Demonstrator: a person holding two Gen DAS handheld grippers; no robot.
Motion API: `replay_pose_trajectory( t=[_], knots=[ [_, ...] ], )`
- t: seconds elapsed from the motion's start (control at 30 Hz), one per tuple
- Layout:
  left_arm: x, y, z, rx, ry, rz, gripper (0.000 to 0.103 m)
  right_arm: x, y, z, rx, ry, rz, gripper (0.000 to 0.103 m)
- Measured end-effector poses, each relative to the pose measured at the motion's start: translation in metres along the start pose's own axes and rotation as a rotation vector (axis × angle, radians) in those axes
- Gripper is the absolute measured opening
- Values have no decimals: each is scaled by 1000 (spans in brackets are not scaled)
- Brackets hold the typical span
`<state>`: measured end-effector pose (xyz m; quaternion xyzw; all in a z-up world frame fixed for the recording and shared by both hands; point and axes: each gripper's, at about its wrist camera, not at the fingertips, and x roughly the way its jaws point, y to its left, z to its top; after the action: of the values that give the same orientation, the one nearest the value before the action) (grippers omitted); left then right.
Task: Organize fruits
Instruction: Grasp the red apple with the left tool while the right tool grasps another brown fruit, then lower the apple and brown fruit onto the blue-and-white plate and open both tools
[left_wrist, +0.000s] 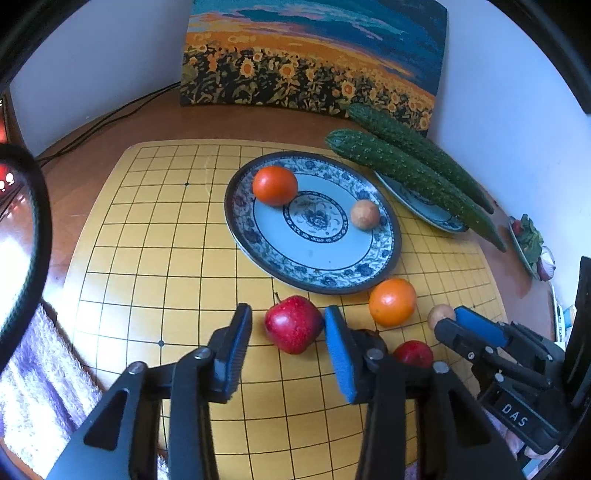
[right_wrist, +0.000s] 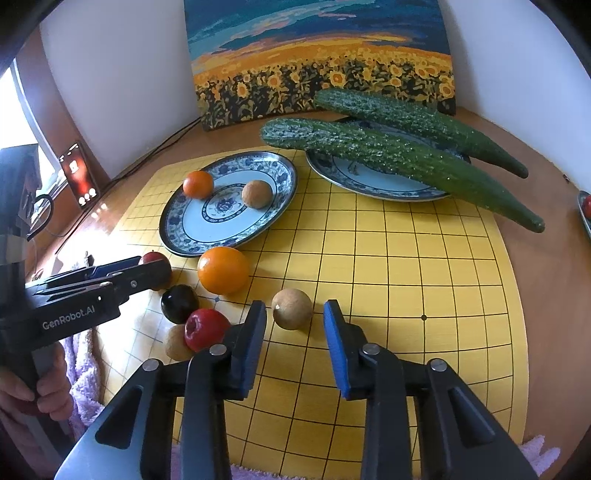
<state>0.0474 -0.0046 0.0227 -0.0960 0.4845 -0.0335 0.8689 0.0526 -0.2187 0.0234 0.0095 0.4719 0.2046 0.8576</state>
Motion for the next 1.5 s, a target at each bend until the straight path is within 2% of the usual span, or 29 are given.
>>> replay_pose_trajectory(
  t=[0.07, 0.3, 0.83, 1.3, 1.5],
  knots=[
    [0, -1, 0, 6, 1, -7, 35, 2, 0, 0, 2, 5, 1, 31],
    [-1, 2, -2, -4, -2, -35, 35, 7, 1, 0, 1, 16, 10, 26],
    [-17, 7, 20, 9, -67, -27, 35, -1, 3, 15, -27, -16, 0, 26],
    [10, 7, 46, 29, -59, -23, 35, 10, 30, 46, -103, -51, 65, 26],
    [21, 7, 53, 32, -49, -15, 35, 24, 40, 53, -138, -36, 79, 26]
  ],
)
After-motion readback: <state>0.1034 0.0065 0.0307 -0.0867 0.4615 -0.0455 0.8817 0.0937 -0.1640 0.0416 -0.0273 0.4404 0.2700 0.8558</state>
